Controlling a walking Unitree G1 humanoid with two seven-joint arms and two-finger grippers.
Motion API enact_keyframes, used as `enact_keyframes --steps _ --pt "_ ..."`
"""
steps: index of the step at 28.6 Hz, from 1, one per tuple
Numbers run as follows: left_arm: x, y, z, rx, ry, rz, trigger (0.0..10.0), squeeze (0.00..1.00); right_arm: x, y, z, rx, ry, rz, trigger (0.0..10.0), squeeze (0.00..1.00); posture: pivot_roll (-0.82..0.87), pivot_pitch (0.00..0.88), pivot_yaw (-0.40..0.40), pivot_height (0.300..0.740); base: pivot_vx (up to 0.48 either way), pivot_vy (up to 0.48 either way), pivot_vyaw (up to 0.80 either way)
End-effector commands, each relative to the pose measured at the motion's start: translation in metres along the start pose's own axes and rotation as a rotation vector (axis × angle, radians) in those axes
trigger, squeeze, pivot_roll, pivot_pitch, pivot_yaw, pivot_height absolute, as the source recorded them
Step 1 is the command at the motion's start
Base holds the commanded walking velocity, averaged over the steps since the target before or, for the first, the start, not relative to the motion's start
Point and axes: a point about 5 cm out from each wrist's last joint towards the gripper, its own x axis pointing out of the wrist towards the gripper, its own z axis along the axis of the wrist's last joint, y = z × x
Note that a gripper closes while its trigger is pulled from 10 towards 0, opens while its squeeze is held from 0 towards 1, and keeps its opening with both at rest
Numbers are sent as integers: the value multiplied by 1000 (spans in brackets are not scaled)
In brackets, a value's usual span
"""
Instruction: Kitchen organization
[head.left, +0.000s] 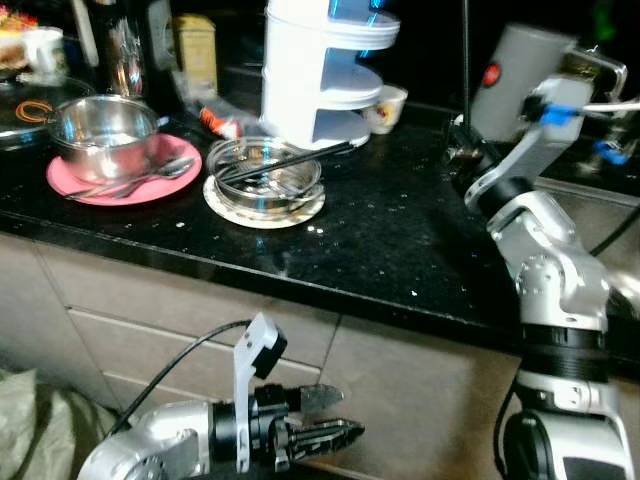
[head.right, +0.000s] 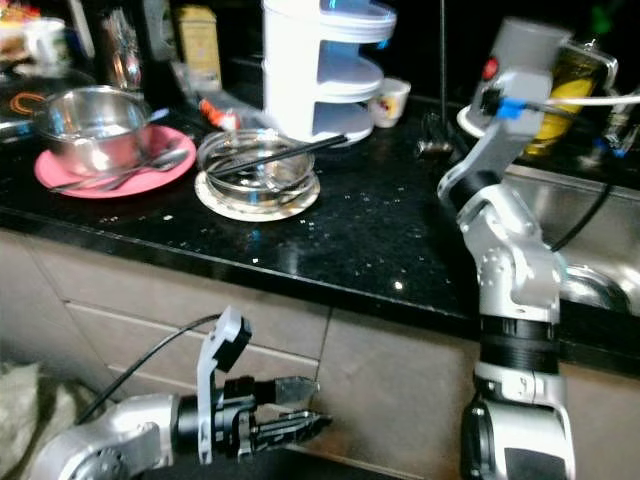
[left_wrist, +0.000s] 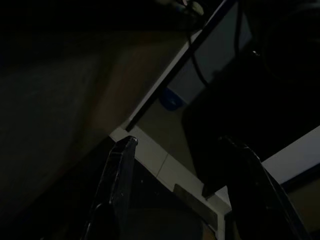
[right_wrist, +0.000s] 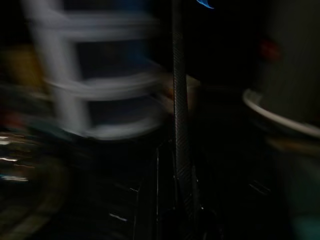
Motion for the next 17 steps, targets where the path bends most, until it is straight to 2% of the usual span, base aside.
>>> enact_keyframes --steps 1,9,12,14,15,16,17 --pt "2 0 -2 -23 -9 6 10000 0 -1 -9 -1 -15 15 -44 10000 0 135 29 -167 740 0 0 -800" --pt "3 2 -3 -17 -12 27 10000 0 -2 -13 0 -30 14 -75 10000 0 133 32 -167 740 0 0 -800" --pt "5 3 -4 -21 -15 37 10000 0 -1 -14 -2 -62 30 -95 10000 0 135 32 -167 740 0 0 -760" --pt "6 3 -5 -26 -12 37 10000 0 1 -13 -7 -141 75 -103 10000 0 135 32 -167 740 0 0 0" --pt "6 3 -6 -31 -11 39 10000 0 4 -13 -17 -267 157 -129 10000 0 135 32 -168 740 0 0 0" --pt "6 3 -6 -31 -11 39 10000 0 4 -13 -17 -267 157 -129 10000 0 135 32 -168 740 0 0 0" --pt "6 3 -6 -32 -10 40 10000 0 5 -13 -21 -307 196 -145 10000 0 135 33 -170 740 0 0 0"
